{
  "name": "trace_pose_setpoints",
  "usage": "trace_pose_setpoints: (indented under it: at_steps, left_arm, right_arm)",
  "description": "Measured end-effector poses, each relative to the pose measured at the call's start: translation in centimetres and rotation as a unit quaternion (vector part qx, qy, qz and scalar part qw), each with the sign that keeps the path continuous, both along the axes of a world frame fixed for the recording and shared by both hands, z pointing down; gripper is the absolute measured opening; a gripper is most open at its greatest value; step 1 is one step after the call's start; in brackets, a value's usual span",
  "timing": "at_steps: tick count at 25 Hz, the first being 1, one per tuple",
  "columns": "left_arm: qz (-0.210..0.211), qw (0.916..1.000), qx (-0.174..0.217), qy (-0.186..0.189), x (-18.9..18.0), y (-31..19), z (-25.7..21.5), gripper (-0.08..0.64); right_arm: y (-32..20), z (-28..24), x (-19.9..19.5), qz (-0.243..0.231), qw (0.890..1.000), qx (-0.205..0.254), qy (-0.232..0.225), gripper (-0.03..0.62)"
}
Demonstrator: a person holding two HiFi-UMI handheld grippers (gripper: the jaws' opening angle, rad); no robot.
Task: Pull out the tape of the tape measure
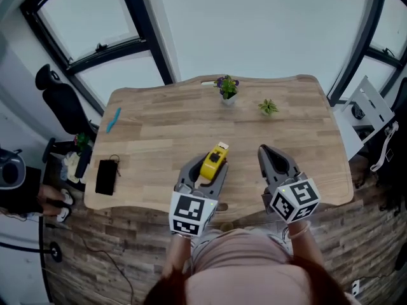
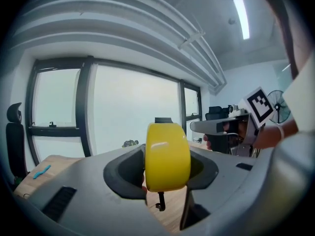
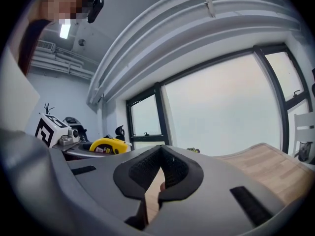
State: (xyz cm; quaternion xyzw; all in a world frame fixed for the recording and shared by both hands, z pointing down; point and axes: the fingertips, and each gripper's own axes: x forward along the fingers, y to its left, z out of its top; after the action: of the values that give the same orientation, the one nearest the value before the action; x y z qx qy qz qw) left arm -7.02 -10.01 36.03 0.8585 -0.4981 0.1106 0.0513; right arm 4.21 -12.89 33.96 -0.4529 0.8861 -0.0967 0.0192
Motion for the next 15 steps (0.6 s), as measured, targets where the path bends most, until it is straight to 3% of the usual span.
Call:
trace_pose_setpoints:
  at_steps: [15]
  left_arm:
    - [-0.057,0.9977,0.034,0.013,4.0,4.6,-4.2,0.17]
  right_arm:
    - [4.6,-3.4,4.4,-0.012,0.998,0.043,0.035,-0.002]
